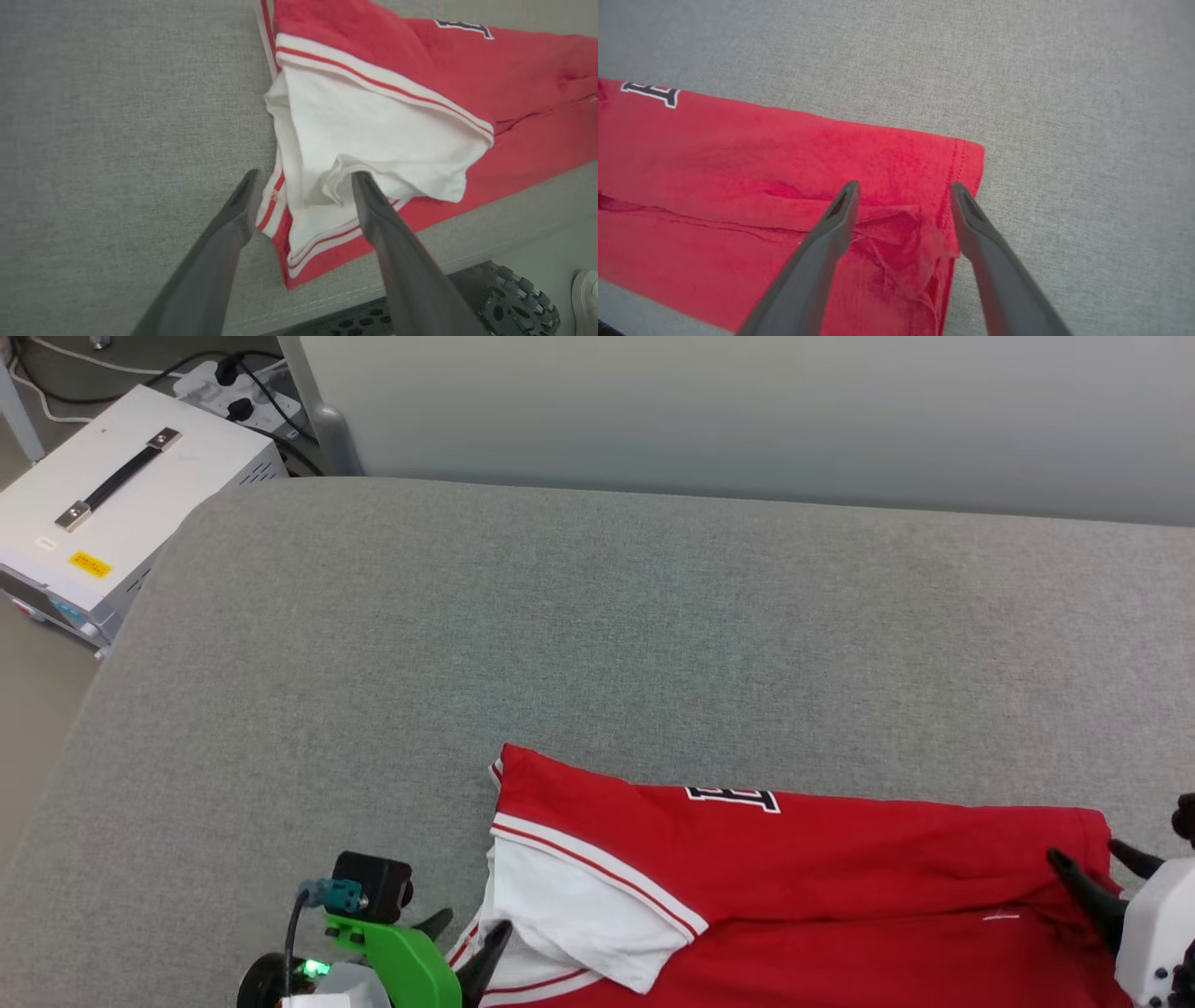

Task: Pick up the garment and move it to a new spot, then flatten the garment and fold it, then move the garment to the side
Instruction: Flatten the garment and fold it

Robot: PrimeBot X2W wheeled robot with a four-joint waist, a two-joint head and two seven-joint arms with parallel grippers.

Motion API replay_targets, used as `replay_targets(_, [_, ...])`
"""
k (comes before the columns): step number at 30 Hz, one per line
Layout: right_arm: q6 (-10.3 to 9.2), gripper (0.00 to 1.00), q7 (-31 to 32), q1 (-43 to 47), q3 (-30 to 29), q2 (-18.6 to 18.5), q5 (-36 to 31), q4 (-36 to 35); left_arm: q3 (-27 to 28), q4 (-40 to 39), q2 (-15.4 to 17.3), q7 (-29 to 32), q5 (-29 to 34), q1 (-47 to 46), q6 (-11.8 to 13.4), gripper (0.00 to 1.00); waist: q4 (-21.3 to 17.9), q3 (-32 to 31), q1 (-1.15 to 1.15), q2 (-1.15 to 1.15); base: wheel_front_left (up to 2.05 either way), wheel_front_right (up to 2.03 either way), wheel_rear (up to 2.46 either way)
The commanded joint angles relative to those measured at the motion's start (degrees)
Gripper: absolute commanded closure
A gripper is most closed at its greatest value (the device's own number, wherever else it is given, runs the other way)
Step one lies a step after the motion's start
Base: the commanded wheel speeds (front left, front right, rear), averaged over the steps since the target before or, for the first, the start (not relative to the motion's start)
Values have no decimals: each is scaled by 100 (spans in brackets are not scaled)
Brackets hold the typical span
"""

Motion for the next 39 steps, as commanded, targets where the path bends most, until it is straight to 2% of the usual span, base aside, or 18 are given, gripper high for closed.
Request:
replay_targets(1, [-5,0,78,-29,-128,28,53,-162,70,-70,-29,-118,56,-123,12,0,1,-105,0,66,0,0,0])
replay_targets(8, [-5,0,618,153,-728,319,-55,-906,397,-472,9,-569,155,-168,230,0,19,-298,0,66,0,0,0])
replay_targets(14, [-5,0,1132,338,-1295,771,-424,-1215,879,-680,-49,-1605,428,-205,408,0,22,-357,0,66,0,0,0])
replay_targets(18, [-5,0,1640,507,-1624,1055,-800,-1117,1067,-571,-186,-2537,654,-188,299,0,26,-355,0,66,0,0,0])
replay_targets(21, [-5,0,1937,550,-1948,1351,-968,-1007,1261,-554,-358,-2895,745,-136,153,0,22,-330,0,66,0,0,0])
replay_targets(27, [-5,0,2240,542,-2392,1716,-1133,-884,1804,-483,-632,-2984,1425,41,161,0,59,-201,0,66,0,0,0])
replay_targets(30, [-5,0,2281,509,-2530,1771,-1142,-757,2216,-420,-941,-2986,1669,169,137,0,96,-87,0,66,0,0,0])
replay_targets(39, [-5,0,2221,302,-2711,1817,-961,-232,2862,-167,-1576,-2987,2287,262,-470,0,238,207,0,66,0,0,0])
